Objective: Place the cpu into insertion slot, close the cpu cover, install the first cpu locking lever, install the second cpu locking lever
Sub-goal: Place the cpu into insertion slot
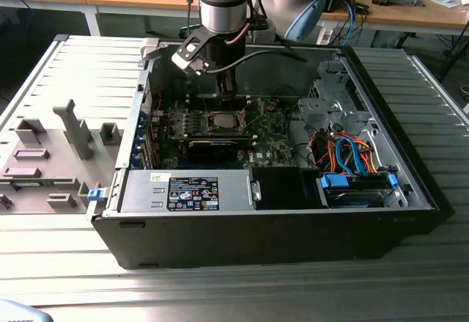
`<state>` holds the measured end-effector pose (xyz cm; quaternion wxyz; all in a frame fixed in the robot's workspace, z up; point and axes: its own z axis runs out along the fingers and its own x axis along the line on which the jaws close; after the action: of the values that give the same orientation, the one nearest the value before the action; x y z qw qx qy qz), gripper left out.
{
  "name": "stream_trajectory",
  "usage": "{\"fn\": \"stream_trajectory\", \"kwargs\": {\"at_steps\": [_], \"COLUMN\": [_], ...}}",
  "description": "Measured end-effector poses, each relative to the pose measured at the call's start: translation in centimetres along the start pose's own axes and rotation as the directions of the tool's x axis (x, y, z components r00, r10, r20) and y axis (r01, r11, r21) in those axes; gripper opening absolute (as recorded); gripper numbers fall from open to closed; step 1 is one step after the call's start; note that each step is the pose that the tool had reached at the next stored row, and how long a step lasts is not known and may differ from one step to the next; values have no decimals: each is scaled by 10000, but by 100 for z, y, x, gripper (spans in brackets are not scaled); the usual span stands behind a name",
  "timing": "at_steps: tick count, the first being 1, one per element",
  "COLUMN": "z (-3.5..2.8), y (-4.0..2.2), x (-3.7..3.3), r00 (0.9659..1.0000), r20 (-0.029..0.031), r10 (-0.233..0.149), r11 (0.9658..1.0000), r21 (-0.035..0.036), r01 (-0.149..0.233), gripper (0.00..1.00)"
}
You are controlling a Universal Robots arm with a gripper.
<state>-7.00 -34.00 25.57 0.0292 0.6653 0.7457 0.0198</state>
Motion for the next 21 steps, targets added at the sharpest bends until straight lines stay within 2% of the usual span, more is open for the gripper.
{"fn": "stream_trajectory", "kwargs": {"at_steps": [3, 6, 7, 9, 10, 13, 21], "z": [-16, -18, -18, -34, -106, -185, -188], "y": [8, 37, 57, 74, 83, 89, 90], "x": [-1, -4, -7, -8, -10, -11, -11], "r00": [10000, 10000, 10000, 10000, 10000, 10000, 10000], "r20": [-3, -10, -14, -15, -15, -14, -15], "r10": [-3, 0, 0, -1, 1, 0, -1], "r11": [10000, 10000, 9999, 9999, 9999, 9999, 9999], "r21": [3, 65, 107, 132, 133, 133, 133], "r01": [3, 0, 0, 2, -1, 0, 1], "gripper": [11, 11, 11, 11, 11, 11, 11]}}
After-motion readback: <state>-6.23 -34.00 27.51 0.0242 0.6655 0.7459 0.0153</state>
